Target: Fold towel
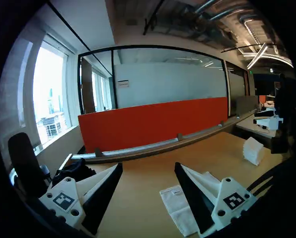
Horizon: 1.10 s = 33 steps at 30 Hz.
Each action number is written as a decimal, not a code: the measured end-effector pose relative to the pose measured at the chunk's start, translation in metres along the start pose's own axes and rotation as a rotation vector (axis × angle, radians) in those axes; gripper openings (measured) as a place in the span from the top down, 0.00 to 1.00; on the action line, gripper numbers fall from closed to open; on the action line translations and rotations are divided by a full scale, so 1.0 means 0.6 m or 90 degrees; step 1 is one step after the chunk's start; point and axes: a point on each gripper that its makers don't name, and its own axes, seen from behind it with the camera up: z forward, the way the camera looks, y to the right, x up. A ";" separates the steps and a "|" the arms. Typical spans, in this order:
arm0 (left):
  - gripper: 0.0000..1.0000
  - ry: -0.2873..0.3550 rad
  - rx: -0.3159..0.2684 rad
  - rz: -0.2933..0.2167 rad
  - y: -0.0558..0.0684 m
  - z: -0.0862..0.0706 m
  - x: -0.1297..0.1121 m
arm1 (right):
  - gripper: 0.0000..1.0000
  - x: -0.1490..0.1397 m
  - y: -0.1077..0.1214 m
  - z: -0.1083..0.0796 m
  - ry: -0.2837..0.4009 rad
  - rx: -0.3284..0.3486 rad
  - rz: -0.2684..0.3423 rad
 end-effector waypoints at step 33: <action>0.02 -0.114 -0.147 0.076 0.103 0.007 -0.151 | 0.00 -0.115 -0.123 -0.003 -0.122 0.175 -0.079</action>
